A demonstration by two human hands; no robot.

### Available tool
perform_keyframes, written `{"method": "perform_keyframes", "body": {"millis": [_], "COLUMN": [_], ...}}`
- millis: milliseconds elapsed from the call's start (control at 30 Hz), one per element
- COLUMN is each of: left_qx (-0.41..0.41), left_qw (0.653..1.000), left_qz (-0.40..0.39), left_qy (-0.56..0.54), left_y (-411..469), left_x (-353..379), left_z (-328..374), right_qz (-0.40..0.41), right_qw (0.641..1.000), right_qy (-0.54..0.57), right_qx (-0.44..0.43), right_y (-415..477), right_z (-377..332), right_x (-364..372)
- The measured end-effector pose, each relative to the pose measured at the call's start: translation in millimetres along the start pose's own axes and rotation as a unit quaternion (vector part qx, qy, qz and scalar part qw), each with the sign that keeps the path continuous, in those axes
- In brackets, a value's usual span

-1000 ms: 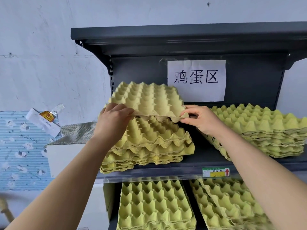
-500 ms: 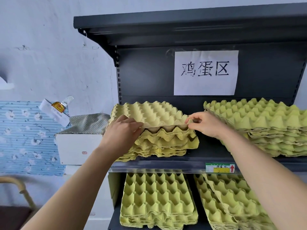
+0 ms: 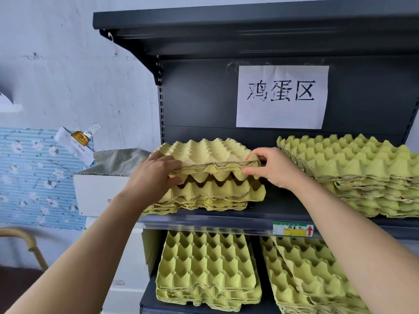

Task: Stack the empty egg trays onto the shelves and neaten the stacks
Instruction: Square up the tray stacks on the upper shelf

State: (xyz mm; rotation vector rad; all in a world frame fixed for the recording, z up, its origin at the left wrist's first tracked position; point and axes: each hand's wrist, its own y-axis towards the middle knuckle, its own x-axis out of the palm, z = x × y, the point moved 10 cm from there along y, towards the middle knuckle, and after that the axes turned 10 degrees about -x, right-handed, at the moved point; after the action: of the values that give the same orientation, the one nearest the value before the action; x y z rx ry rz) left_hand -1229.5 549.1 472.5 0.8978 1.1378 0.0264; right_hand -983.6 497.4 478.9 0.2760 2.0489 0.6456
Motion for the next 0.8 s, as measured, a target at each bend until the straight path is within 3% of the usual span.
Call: {"method": "perform_keyframes", "body": {"millis": [167,467,800], "left_qx": [-0.038,-0.06,-0.082], "left_qw": [0.999,0.995,0.993], "left_qz": [-0.019,0.023,0.063], "left_qy": [0.019,0.078,0.062], "left_y": [-2.2,-12.7,-7.3], "left_x": [11.0,19.4,-11.6], "left_z": [-17.3,-20.0,-36.3], "right_qz": [-0.009,-0.021,0.061], "right_qw": [1.0,1.0,0.998], "right_qy": [-0.029,-0.015,-0.001], "right_qx": [-0.006,0.007,-0.028], "right_y": [-1.2,-15.5,-1.9], "right_z": [3.9,8.6,-21.0], "right_x": [17.4,32.3,11.1]}}
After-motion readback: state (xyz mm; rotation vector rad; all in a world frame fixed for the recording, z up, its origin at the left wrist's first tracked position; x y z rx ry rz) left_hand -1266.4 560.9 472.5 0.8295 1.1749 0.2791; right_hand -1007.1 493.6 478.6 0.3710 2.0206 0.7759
